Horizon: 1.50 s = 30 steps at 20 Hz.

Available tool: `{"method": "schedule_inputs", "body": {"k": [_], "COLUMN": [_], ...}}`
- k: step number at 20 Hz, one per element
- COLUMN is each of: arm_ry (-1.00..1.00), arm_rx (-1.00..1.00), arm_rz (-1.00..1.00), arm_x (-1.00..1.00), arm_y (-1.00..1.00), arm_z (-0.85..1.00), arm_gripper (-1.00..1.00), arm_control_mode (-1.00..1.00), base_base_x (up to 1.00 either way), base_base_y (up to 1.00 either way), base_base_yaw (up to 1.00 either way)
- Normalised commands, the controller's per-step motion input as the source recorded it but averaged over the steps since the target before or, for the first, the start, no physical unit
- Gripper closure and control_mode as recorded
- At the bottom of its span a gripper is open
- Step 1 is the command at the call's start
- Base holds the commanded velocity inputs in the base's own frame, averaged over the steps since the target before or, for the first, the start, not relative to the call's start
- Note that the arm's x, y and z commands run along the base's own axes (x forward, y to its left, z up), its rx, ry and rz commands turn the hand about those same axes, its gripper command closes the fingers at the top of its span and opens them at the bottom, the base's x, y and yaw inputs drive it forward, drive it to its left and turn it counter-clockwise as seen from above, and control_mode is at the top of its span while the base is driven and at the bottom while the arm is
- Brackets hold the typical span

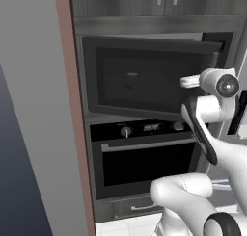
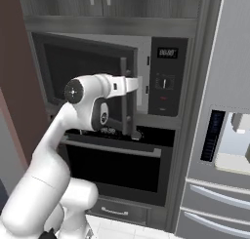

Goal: Pick the mug from the counter and place it inside the microwave. Then close the microwave.

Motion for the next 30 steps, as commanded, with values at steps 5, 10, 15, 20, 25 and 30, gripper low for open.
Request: {"method": "schedule_inputs", "body": {"k": [5, 10, 15, 20, 25, 30], "arm_ry": [0.00, 0.04, 0.06, 0.06, 0.03, 0.01], "arm_rx": [0.02, 0.01, 0.01, 0.01, 0.00, 0.01], "arm_rz": [0.06, 0.05, 0.04, 0.04, 0.04, 0.03], "arm_x": [0.43, 0.45, 0.46, 0.39, 0.34, 0.40], "arm_y": [-0.08, -0.05, -0.05, -0.02, -0.02, -0.03], "arm_z": [0.02, 0.10, 0.21, 0.21, 0.17, 0.12], "arm_gripper": [-1.00, -1.00, -1.00, -1.00, -1.00, -1.00], "arm_control_mode": [-1.00, -1.00, -1.00, -1.00, -1.00, -1.00], "base_base_x": [0.00, 0.00, 0.00, 0.00, 0.00, 0.00], "base_base_y": [0.00, 0.00, 0.00, 0.00, 0.00, 0.00], "base_base_yaw": [0.00, 0.00, 0.00, 0.00, 0.00, 0.00]}}
